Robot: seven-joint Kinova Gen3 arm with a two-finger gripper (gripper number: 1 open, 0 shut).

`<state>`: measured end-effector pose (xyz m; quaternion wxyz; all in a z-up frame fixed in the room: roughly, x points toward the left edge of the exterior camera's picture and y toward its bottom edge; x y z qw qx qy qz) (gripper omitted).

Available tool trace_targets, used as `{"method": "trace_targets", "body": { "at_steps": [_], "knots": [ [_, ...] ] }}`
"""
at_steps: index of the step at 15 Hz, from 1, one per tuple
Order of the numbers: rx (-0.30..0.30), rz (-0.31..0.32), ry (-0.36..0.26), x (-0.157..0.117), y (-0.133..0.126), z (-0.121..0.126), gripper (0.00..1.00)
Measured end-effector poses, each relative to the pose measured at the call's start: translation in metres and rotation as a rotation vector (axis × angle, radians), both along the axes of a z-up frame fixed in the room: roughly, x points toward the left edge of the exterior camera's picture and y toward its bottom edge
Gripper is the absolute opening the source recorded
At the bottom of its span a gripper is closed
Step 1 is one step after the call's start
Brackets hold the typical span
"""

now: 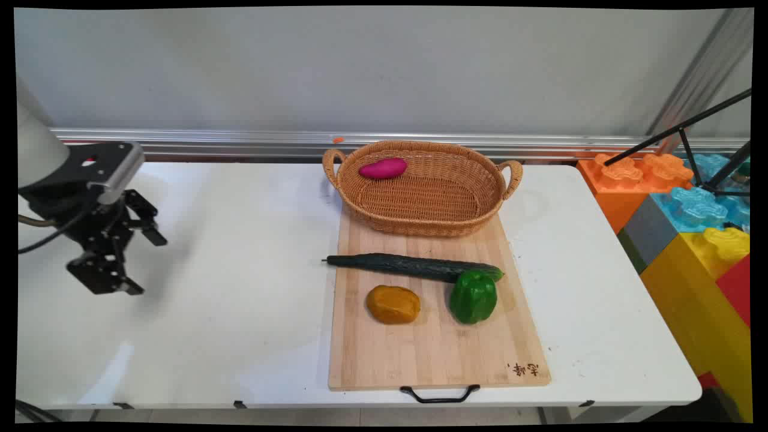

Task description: Pick up the potato from the cutting board

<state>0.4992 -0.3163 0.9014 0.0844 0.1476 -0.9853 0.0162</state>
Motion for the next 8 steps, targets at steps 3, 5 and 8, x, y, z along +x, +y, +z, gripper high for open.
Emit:
{"method": "trace_targets", "body": {
  "at_steps": [3, 5, 8],
  "knots": [
    [-0.007, 0.014, 0.036, -0.017, -0.004, -0.005, 1.00],
    [-0.022, 0.033, 0.075, -0.043, -0.010, -0.008, 1.00],
    [-0.049, 0.040, 0.118, -0.092, -0.021, -0.009, 1.00]
  ]
}}
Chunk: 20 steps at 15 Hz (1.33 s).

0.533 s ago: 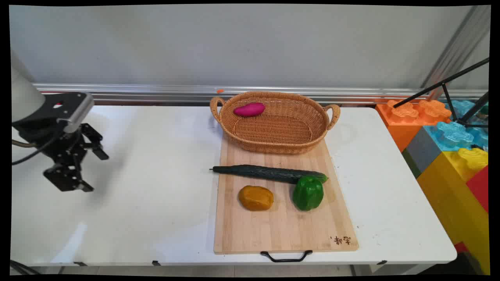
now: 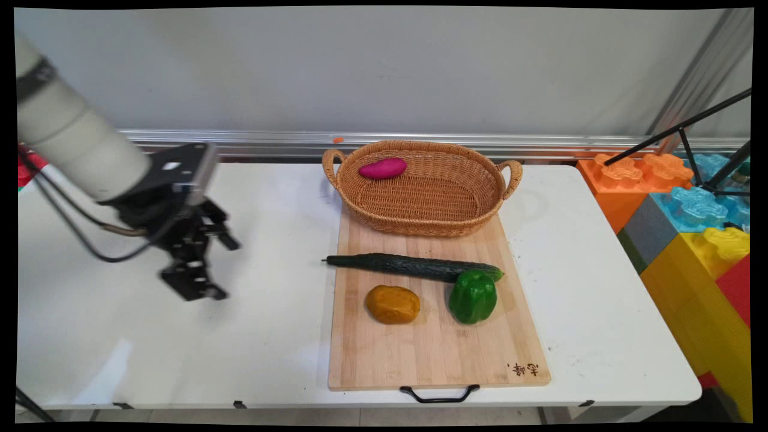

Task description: Pick up the potato from the cutting board

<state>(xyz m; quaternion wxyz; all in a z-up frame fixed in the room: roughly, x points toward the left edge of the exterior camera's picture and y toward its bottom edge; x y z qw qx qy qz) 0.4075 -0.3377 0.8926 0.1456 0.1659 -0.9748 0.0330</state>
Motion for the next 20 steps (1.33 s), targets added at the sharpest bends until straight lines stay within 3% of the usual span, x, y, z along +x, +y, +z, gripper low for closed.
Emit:
{"method": "trace_targets", "body": {
  "at_steps": [5, 10, 16, 20],
  "knots": [
    [-0.060, -0.037, 0.059, -0.080, -0.017, -0.004, 1.00],
    [-0.092, -0.051, 0.107, -0.140, -0.032, -0.038, 1.00],
    [-0.112, -0.055, 0.123, -0.171, -0.046, -0.093, 1.00],
    [-0.127, -0.042, 0.140, -0.185, -0.055, -0.117, 1.00]
  ]
}}
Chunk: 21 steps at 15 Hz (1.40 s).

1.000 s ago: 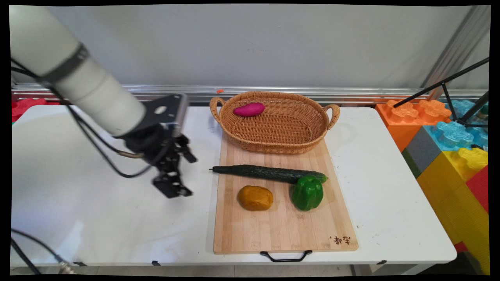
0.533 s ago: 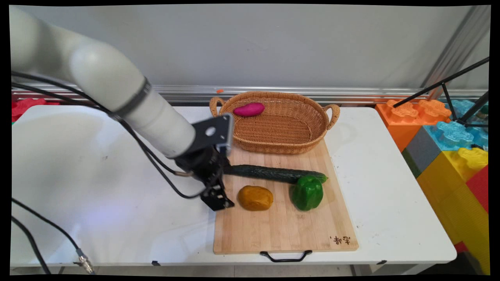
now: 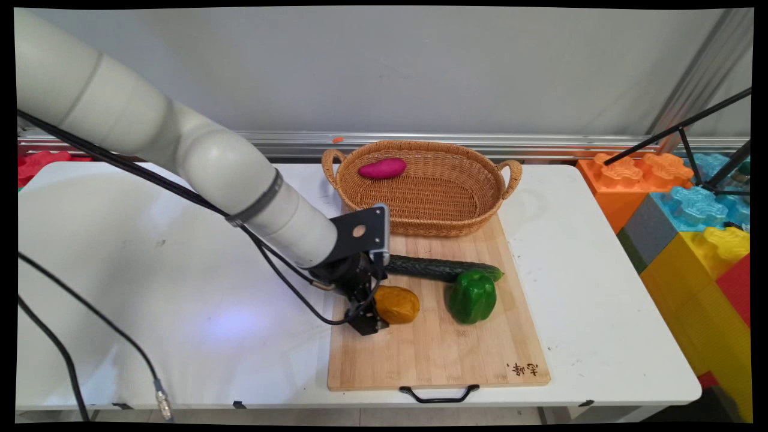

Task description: Pick up the potato from the cutting board, then place the picked object in the vegetable basket

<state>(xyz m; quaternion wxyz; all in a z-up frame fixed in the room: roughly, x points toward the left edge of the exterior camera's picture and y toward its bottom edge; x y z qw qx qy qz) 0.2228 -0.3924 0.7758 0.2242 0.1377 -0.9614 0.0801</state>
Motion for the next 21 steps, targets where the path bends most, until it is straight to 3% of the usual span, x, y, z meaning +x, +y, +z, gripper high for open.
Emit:
{"method": "trace_targets", "body": {
  "at_steps": [2, 3, 7, 11, 16, 21],
  "knots": [
    [0.002, -0.002, 0.009, -0.006, -0.002, -0.007, 1.00],
    [0.004, -0.004, 0.014, -0.008, -0.002, -0.008, 0.00],
    [0.019, -0.004, 0.027, -0.011, -0.003, -0.003, 0.00],
    [-0.001, 0.022, 0.039, -0.012, -0.008, 0.026, 0.00],
    [-0.103, 0.095, 0.062, -0.019, -0.032, 0.084, 0.00],
    [-0.237, 0.255, 0.101, -0.016, -0.086, 0.125, 0.00]
  ]
}}
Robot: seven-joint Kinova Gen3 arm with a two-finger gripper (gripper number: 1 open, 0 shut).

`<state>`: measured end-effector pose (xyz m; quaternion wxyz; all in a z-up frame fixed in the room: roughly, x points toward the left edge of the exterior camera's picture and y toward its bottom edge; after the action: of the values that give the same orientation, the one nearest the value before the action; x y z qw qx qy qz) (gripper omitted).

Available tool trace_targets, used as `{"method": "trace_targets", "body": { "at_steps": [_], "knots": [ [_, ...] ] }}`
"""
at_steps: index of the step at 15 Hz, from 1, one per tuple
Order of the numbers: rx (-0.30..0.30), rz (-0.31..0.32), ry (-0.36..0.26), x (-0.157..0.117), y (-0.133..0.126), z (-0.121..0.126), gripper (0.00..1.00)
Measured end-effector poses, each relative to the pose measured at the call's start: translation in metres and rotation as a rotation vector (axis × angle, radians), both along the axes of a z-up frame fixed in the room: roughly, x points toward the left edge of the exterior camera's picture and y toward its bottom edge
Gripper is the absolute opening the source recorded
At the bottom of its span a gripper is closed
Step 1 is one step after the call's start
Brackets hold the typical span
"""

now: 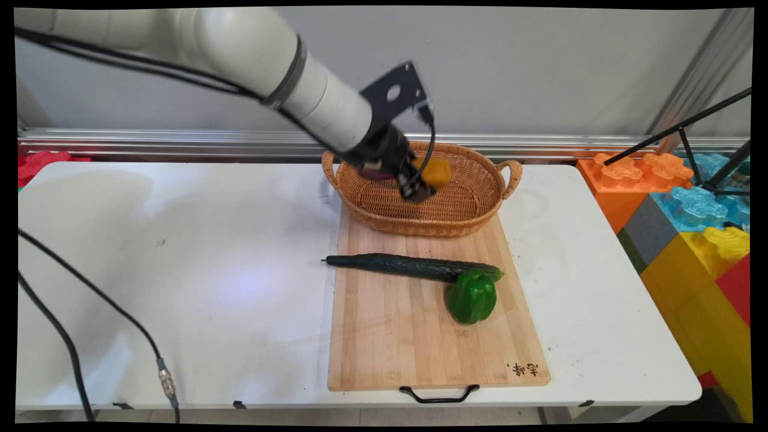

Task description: Place the picked object in the vegetable basket

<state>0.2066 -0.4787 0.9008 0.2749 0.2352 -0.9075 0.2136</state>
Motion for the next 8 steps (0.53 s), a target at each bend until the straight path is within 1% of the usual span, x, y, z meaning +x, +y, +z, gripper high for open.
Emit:
{"method": "trace_targets", "body": {
  "at_steps": [2, 4, 6, 8],
  "knots": [
    [-0.026, 0.056, 0.013, 0.000, -0.024, 0.003, 0.00],
    [-0.037, 0.083, 0.020, -0.002, -0.040, 0.000, 0.00],
    [-0.037, 0.109, 0.029, -0.006, -0.062, -0.012, 0.00],
    [-0.013, 0.127, 0.035, -0.011, -0.084, -0.038, 0.00]
  ]
}}
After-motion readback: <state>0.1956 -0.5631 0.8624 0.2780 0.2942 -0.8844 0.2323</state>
